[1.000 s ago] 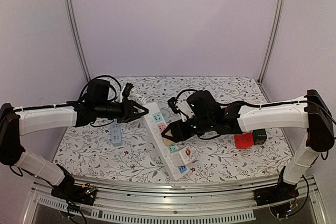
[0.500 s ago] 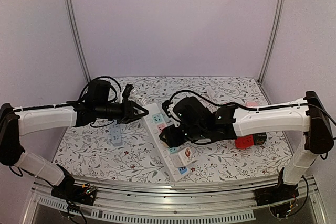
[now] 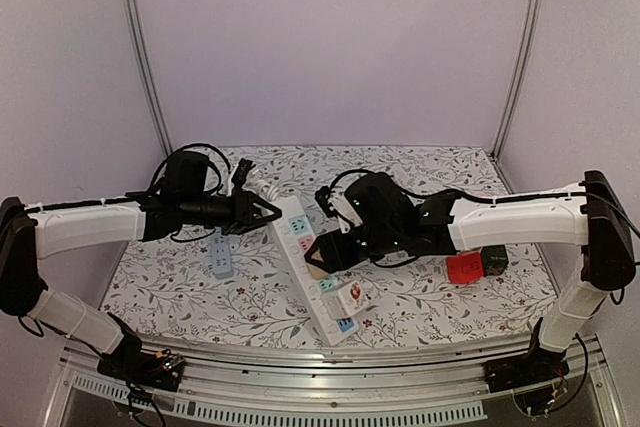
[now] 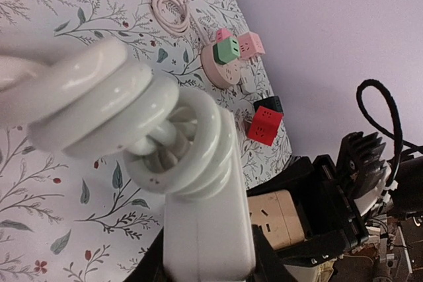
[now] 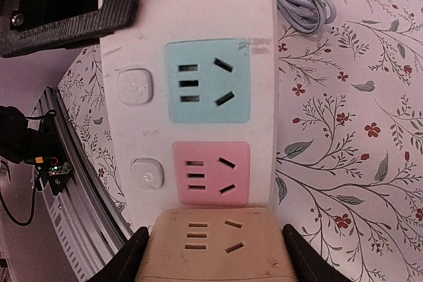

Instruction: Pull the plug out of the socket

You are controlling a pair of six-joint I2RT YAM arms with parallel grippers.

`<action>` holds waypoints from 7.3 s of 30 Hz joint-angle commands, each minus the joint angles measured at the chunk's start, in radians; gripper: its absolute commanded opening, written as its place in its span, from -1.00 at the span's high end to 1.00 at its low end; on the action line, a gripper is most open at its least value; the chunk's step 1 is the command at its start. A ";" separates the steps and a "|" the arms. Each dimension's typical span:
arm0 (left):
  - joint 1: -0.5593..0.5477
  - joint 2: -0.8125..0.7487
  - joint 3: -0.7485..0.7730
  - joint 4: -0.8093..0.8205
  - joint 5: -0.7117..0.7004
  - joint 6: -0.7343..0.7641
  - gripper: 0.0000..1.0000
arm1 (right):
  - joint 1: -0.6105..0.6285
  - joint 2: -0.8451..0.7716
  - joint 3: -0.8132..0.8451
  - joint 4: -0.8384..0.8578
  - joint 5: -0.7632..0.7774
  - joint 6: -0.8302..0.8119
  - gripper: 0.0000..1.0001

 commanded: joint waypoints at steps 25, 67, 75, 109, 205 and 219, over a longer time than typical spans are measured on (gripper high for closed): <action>0.049 -0.006 -0.037 -0.027 -0.055 0.171 1.00 | 0.026 -0.134 -0.110 0.171 0.090 0.065 0.80; 0.102 0.012 -0.049 -0.052 -0.109 0.127 1.00 | 0.143 -0.144 0.009 -0.056 0.440 -0.052 0.82; 0.124 -0.058 -0.090 -0.005 -0.080 0.111 1.00 | -0.069 -0.224 -0.169 -0.059 0.366 0.146 0.81; 0.127 -0.057 -0.097 0.013 -0.072 0.090 1.00 | -0.375 -0.133 -0.296 -0.325 0.463 0.217 0.08; 0.160 -0.097 -0.085 -0.128 -0.161 0.125 1.00 | 0.139 -0.004 -0.039 -0.123 0.307 0.002 0.53; 0.161 -0.146 -0.105 -0.086 -0.032 0.252 1.00 | 0.011 -0.063 -0.151 0.076 -0.033 0.106 0.52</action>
